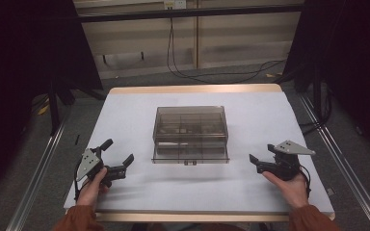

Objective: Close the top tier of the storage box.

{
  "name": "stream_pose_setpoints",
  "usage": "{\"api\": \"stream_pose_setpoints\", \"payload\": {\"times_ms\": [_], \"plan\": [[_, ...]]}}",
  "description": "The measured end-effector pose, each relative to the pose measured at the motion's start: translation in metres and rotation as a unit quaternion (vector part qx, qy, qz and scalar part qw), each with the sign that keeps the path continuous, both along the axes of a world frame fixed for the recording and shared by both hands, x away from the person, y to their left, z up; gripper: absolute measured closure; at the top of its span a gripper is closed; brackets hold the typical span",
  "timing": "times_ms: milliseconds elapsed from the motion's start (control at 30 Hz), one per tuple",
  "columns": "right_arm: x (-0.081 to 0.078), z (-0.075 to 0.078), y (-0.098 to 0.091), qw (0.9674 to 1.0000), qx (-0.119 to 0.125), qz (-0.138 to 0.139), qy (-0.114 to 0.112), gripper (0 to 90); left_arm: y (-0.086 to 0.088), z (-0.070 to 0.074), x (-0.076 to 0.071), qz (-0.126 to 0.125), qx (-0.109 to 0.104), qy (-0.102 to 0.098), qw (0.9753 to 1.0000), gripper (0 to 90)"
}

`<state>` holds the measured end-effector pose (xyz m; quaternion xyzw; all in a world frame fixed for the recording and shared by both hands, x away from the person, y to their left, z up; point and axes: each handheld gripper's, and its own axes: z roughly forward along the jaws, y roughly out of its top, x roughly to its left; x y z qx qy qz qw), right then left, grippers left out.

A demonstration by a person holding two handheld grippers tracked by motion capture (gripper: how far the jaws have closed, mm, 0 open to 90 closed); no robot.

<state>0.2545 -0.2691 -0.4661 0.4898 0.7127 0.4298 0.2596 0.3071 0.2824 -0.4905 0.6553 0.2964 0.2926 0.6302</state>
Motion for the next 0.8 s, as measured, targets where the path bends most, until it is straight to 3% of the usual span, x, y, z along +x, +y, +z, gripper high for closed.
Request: {"api": "stream_pose_setpoints", "payload": {"times_ms": [167,267,333,533,800], "plan": [[-0.004,0.002,0.002,0.9999,0.009,0.011,0.008,29.9,0.0,0.0,0.0,0.0,0.003,0.0,1.0,0.0],[-0.011,0.004,0.01,0.9991,0.021,0.036,0.012,39.7,0.0,0.0,0.0,0.0,0.003,-0.001,1.0,0.0],[-0.012,0.004,0.011,0.9989,0.019,0.04,0.011,40.9,0.0,0.0,0.0,0.0,0.002,-0.001,1.0,0.0],[-0.016,0.006,0.019,0.9965,0.028,0.076,0.02,59.5,0.0,0.0,0.0,-0.001,-0.001,0.0,1.0,0.0],[-0.02,0.009,0.027,0.994,0.034,0.102,0.017,80.5,0.0,0.0,0.0,-0.001,-0.001,0.0,1.0,0.0]]}}
